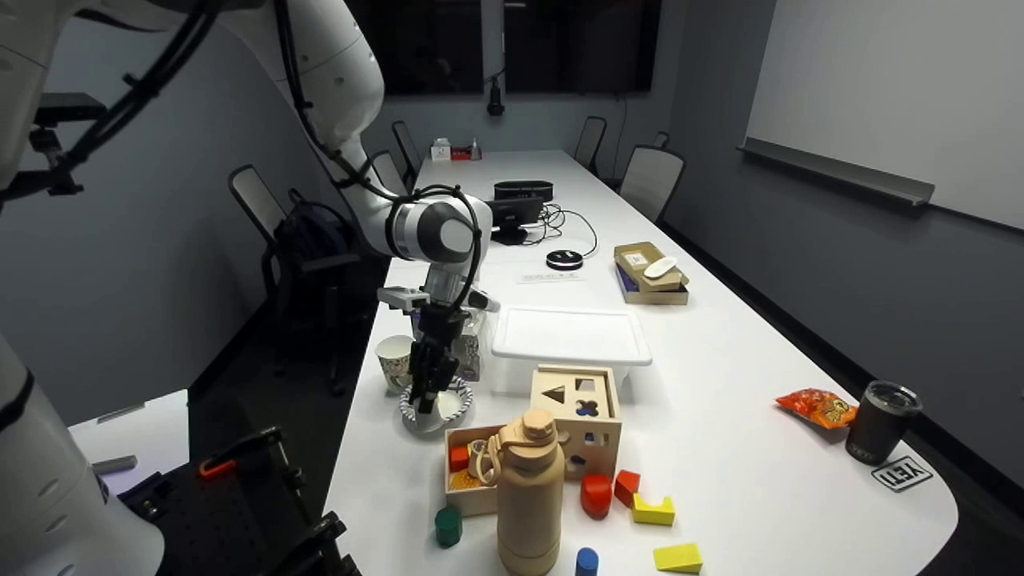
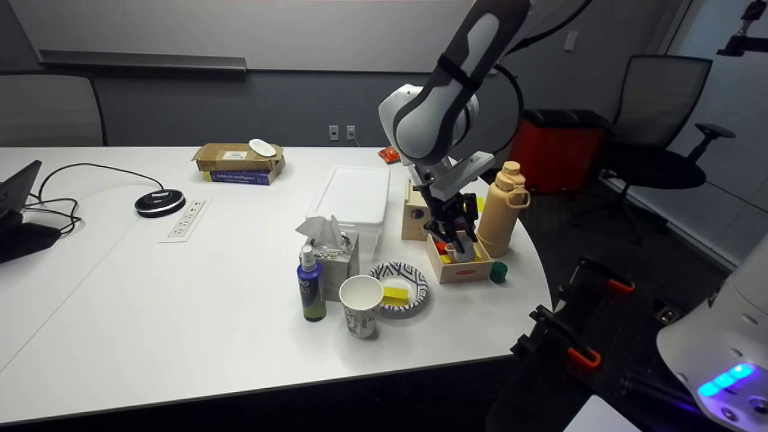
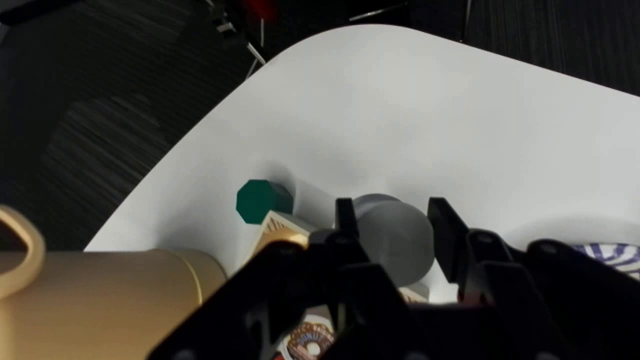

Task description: Put the white item in the box

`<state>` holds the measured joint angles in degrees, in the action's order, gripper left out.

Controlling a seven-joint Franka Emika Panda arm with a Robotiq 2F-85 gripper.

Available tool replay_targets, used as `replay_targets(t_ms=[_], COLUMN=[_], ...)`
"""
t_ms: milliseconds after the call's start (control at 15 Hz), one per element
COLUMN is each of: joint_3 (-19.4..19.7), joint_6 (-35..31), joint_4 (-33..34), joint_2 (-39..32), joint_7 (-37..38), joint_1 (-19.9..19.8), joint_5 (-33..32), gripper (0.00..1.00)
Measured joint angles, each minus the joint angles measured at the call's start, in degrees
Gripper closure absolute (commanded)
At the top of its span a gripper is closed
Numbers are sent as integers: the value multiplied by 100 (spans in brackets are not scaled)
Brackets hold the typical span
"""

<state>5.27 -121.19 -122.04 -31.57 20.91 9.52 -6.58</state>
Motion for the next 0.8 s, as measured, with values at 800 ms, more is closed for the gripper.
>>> replay_targets(t_ms=[800], joint_3=[101], joint_6=[-214], joint_4=[232], joint_2=[-485], joint_7=[301], joint_1=[-289], joint_5=[49], gripper=[85])
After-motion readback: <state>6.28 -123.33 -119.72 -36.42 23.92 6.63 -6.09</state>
